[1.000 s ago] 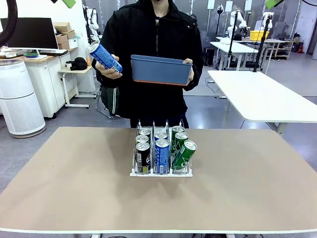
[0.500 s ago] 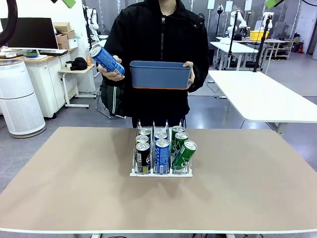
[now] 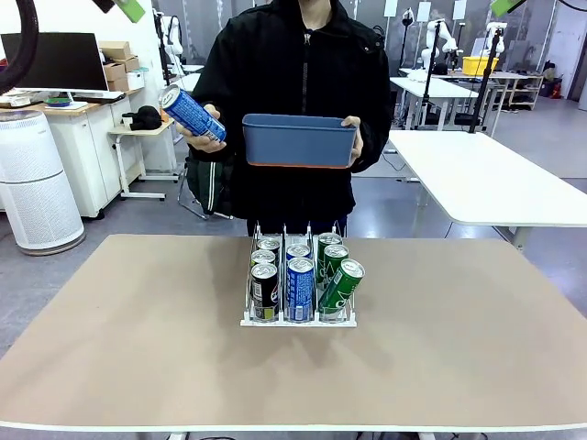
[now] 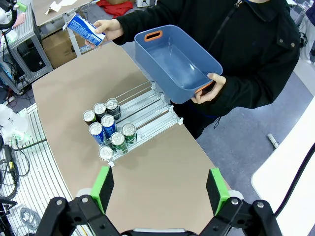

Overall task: Fill the beverage cans into the dispenser.
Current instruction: Pick up the Ionic drink handed by the human.

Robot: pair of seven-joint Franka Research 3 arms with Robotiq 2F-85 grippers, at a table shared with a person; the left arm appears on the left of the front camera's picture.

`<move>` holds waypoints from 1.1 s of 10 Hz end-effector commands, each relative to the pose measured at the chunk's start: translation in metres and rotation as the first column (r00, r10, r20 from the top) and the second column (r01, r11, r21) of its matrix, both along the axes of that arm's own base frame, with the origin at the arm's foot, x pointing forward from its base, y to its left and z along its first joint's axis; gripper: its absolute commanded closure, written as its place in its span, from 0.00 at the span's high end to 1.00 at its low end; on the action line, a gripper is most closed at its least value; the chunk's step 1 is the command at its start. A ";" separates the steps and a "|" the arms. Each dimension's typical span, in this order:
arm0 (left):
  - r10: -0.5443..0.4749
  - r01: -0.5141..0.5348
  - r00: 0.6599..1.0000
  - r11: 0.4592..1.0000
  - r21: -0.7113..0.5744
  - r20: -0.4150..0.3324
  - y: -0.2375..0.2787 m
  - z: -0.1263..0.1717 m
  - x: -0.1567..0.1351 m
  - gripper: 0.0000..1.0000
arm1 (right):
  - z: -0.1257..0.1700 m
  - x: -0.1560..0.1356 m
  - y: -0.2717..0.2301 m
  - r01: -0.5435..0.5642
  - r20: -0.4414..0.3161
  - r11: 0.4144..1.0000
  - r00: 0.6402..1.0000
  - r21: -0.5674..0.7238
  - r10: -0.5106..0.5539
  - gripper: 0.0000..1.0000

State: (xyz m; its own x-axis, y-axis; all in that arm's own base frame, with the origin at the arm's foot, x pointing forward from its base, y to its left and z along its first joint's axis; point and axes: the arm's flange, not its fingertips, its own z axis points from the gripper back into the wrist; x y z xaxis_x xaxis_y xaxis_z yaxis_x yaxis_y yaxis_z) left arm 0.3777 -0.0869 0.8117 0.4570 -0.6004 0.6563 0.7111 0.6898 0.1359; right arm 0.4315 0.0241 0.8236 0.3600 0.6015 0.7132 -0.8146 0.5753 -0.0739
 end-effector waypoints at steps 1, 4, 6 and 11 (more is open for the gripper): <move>0.012 -0.012 1.000 1.000 -0.019 0.009 -0.003 -0.013 0.015 1.00 | -0.002 -0.002 0.001 0.003 -0.007 1.000 1.000 -0.003 -0.003 1.00; -0.004 0.004 1.000 0.999 -0.037 0.009 -0.009 -0.039 0.030 1.00 | -0.002 -0.002 0.001 0.003 -0.007 1.000 1.000 -0.003 -0.003 1.00; -0.033 0.032 0.999 0.998 -0.058 -0.015 -0.011 -0.064 0.043 1.00 | -0.002 -0.002 0.001 0.003 -0.007 1.000 1.000 -0.003 -0.003 1.00; -0.049 0.047 0.999 0.994 -0.100 -0.018 -0.006 -0.099 0.049 1.00 | -0.002 -0.002 0.001 0.003 -0.007 1.000 1.000 -0.003 -0.003 1.00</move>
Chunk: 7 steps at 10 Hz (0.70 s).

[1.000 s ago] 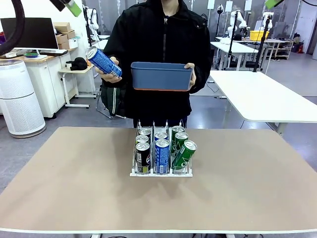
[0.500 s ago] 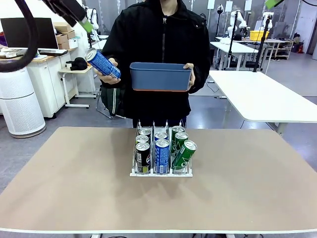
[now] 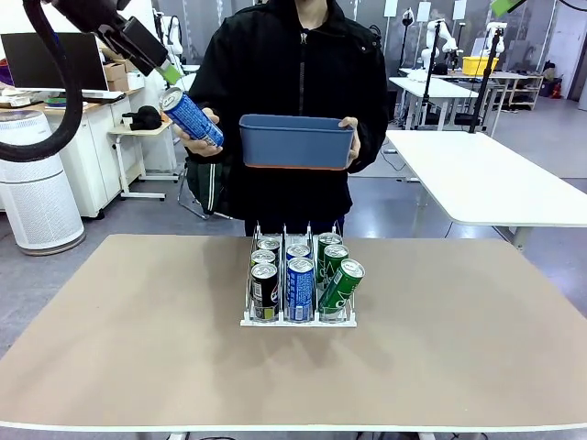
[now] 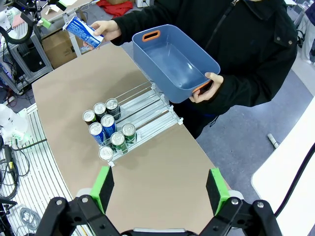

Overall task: Fill the beverage cans into the dispenser.
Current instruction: Pick up the Ionic drink handed by the human.

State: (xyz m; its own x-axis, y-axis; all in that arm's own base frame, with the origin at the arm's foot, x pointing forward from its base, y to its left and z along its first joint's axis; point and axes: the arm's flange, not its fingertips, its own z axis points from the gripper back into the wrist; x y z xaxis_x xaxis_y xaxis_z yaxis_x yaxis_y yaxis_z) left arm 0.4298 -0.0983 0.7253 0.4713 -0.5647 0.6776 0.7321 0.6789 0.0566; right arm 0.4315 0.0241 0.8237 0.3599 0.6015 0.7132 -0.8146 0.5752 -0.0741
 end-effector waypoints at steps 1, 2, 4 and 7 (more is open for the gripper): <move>-0.020 0.021 1.000 0.999 -0.032 0.016 0.009 -0.020 -0.002 1.00 | -0.002 -0.002 0.001 0.003 -0.007 1.000 1.000 -0.003 -0.003 1.00; -0.003 0.003 1.000 0.999 -0.040 0.012 0.010 -0.025 0.000 1.00 | -0.002 -0.002 0.001 0.003 -0.007 1.000 1.000 -0.003 -0.003 1.00; 0.015 -0.015 1.000 0.998 -0.053 -0.003 0.010 -0.039 0.006 1.00 | -0.002 -0.002 0.001 0.003 -0.007 1.000 1.000 -0.003 -0.003 1.00; 0.052 -0.052 0.999 0.997 -0.061 -0.003 0.014 -0.052 0.016 1.00 | -0.002 -0.002 0.001 0.003 -0.007 1.000 1.000 -0.003 -0.003 1.00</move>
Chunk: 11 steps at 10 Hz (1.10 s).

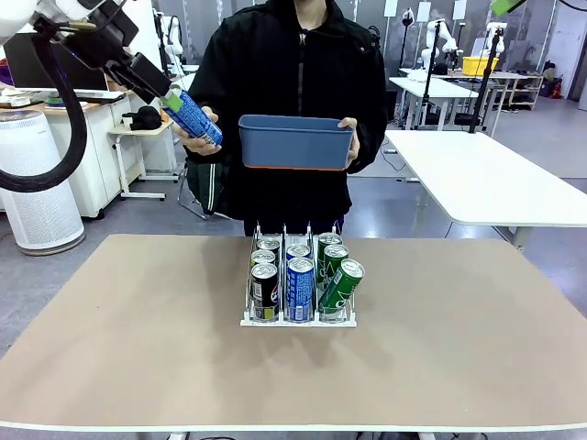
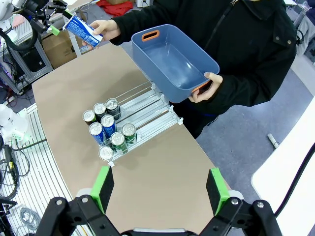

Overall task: Fill the beverage cans into the dispenser.
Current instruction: Pick up the Ionic drink handed by the human.

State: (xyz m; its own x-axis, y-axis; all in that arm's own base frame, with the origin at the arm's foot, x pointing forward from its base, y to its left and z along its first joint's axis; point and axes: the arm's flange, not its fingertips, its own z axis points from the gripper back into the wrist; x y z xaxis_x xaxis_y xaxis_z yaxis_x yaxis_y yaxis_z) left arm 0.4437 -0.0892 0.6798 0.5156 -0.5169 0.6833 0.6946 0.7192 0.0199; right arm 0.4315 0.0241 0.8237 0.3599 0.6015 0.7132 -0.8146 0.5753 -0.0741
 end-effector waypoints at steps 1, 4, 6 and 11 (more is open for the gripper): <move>0.003 -0.002 1.000 0.999 -0.037 0.024 0.008 -0.009 0.005 1.00 | -0.002 -0.002 0.001 0.003 -0.007 1.000 1.000 -0.003 -0.003 1.00; 0.011 -0.008 0.999 0.997 -0.074 0.037 0.012 -0.013 0.016 1.00 | -0.002 -0.002 0.001 0.003 -0.007 1.000 1.000 -0.003 -0.003 1.00; -0.009 0.013 0.999 0.996 -0.083 0.039 0.008 -0.013 0.022 1.00 | -0.002 -0.002 0.001 0.003 -0.007 1.000 1.000 -0.003 -0.003 1.00; -0.055 0.058 0.998 0.996 -0.067 0.039 0.000 -0.015 0.038 1.00 | -0.002 -0.002 0.001 0.003 -0.007 1.000 1.000 -0.003 -0.003 1.00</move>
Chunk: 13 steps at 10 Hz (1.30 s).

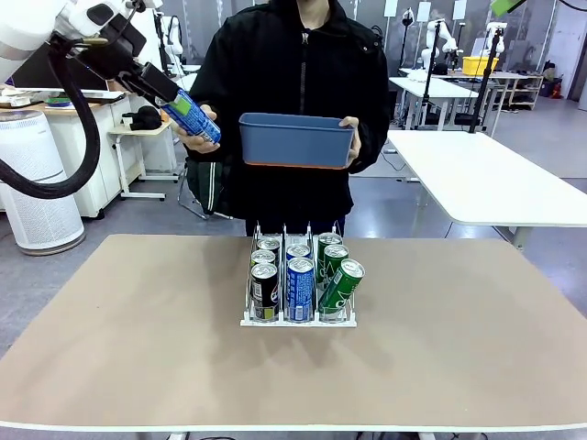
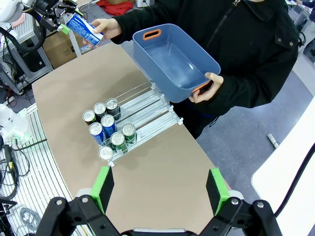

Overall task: Fill the beverage cans into the dispenser.
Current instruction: Pick up the Ionic drink handed by the human.

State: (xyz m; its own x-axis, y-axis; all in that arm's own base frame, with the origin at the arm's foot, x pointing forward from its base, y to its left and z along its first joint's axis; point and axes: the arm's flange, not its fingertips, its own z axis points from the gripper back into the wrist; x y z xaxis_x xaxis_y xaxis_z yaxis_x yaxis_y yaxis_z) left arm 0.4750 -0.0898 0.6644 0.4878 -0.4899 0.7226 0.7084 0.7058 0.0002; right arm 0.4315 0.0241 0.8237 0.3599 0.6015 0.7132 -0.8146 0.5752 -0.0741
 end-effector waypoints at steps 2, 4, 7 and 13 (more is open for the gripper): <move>-0.056 0.056 0.998 0.998 -0.001 0.021 -0.002 0.004 0.013 1.00 | -0.002 -0.002 0.001 0.003 -0.007 1.000 1.000 -0.003 -0.003 1.00; -0.076 0.076 0.997 0.997 0.017 0.018 -0.006 0.008 0.018 1.00 | -0.002 -0.002 0.001 0.003 -0.007 1.000 1.000 -0.003 -0.003 1.00; -0.094 0.094 0.995 0.995 0.033 0.013 -0.008 0.008 0.018 1.00 | -0.002 -0.002 0.001 0.003 -0.007 1.000 1.000 -0.003 -0.003 1.00; -0.090 0.089 0.996 0.988 0.123 0.007 -0.016 0.010 0.005 1.00 | -0.002 -0.002 0.001 0.003 -0.007 1.000 1.000 -0.003 -0.003 1.00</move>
